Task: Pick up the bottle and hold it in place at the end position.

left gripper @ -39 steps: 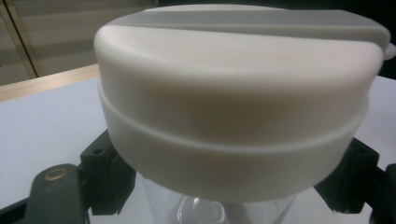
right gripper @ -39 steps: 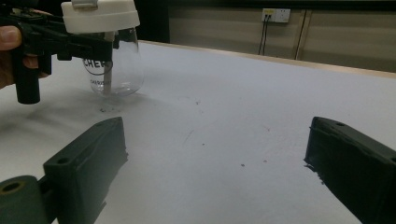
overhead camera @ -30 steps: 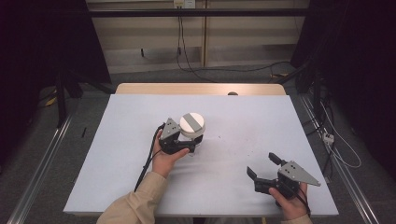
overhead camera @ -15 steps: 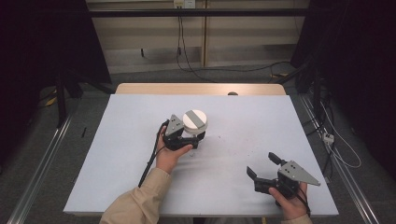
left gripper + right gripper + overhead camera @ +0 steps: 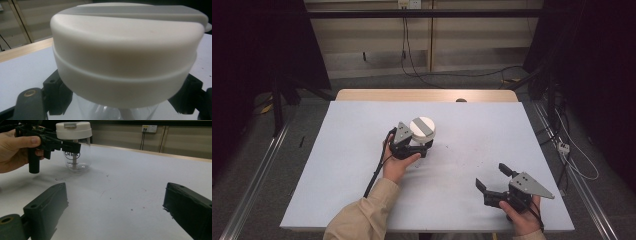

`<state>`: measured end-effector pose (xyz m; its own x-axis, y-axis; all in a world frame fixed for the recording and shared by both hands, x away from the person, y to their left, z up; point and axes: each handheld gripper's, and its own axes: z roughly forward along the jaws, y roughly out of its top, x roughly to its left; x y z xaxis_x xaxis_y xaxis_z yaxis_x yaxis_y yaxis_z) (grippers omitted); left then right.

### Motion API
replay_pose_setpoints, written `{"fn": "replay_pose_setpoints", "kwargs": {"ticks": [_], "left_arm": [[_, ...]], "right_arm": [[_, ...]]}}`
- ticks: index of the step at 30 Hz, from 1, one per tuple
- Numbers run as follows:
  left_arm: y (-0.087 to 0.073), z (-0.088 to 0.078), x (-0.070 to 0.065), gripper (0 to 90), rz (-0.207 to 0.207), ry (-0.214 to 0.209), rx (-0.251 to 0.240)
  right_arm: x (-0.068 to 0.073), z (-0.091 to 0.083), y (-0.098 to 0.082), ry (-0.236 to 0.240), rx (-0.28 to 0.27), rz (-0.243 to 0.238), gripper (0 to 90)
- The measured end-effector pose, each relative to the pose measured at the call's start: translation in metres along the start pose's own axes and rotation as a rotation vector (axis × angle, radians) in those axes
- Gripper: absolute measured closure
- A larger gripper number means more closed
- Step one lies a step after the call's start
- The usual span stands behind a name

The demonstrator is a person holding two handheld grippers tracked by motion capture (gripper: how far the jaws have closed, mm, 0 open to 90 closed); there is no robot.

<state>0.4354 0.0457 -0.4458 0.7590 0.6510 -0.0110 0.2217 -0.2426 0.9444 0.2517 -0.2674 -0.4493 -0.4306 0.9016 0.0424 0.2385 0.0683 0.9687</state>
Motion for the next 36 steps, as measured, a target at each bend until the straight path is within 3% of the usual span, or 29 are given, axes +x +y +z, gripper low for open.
{"fn": "replay_pose_setpoints", "kwargs": {"ticks": [6, 13, 22, 36], "left_arm": [[0.004, 0.004, -0.001, 18.5, 0.010, 0.012, -0.001], [0.001, 0.009, 0.000, 18.5, -0.006, 0.015, 0.003], [-0.002, 0.013, -0.001, 18.5, 0.014, 0.035, 0.013], [-0.007, 0.015, 0.001, 18.4, -0.012, 0.039, -0.003]], "right_arm": [[0.000, -0.001, 0.000, 0.002, 0.000, 0.003, 4.6], [-0.001, -0.001, 0.000, 0.000, 0.000, 0.004, 4.5], [0.000, 0.000, 0.000, 0.004, 0.001, -0.001, 4.5], [0.002, 0.005, 0.001, 0.002, 0.027, -0.020, 4.2]]}}
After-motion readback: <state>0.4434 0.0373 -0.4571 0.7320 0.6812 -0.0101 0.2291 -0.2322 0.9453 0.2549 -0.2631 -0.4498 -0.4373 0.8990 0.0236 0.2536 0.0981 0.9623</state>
